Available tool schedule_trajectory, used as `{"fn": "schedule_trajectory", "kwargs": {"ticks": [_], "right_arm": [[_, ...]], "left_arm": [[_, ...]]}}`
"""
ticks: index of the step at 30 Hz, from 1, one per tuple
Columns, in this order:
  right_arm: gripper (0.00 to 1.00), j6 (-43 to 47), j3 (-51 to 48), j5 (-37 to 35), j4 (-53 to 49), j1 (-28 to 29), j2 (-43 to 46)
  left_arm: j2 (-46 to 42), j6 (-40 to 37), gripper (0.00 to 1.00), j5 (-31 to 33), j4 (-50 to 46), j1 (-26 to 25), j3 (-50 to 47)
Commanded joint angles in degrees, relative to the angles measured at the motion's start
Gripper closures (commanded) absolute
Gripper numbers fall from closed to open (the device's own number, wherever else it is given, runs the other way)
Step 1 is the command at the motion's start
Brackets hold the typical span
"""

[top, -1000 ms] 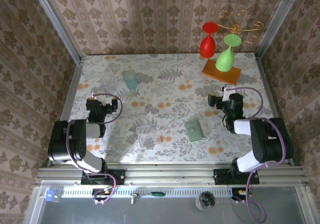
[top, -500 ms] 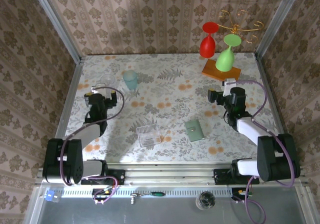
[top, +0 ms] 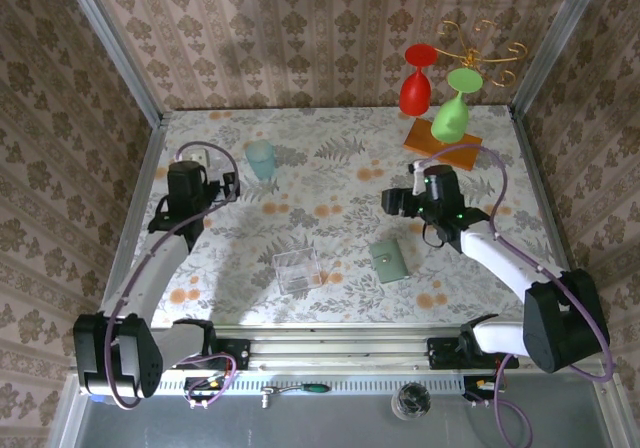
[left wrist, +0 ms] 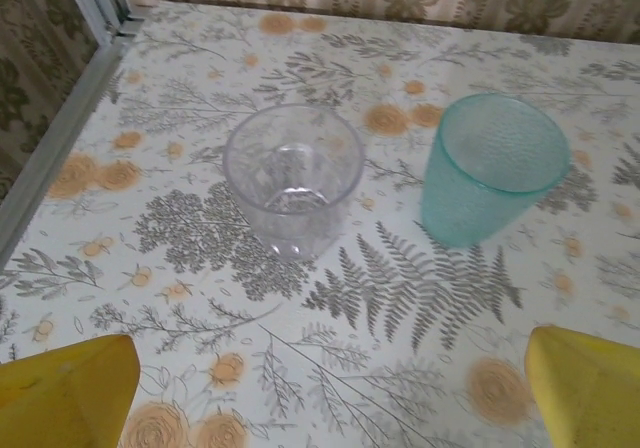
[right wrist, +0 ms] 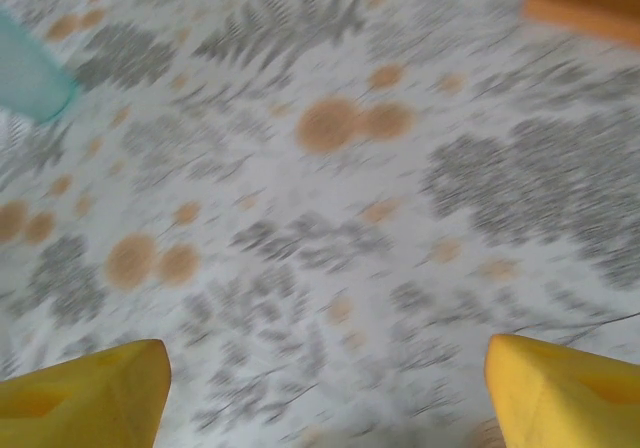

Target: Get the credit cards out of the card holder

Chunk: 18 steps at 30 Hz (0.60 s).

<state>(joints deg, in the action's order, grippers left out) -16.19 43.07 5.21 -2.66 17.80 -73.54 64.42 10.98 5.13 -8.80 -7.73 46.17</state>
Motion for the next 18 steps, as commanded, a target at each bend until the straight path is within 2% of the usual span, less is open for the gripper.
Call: {"fn": "schedule_trajectory", "kwargs": {"ticks": [1,8,12,18], "right_arm": [[0.21,-8.67,3.24,2.54,-9.47,4.03,0.52],[0.27,-11.93,9.91,1.24,-19.32,14.51,-2.85],[0.30,-13.35,14.85,0.07,-24.30,18.96,-7.51],[0.39,-15.60,19.34,2.27,-25.52,25.59,-13.83]], "left_arm": [[-2.41,2.49,0.00,-7.06,-13.92,1.76,6.52],[-1.71,-1.50,0.00,-15.00,-21.01,3.12,13.90],[-2.50,-4.54,0.00,-14.55,-17.86,3.16,12.00],[-4.69,-8.43,0.00,-13.78,-13.83,3.85,7.71]]}}
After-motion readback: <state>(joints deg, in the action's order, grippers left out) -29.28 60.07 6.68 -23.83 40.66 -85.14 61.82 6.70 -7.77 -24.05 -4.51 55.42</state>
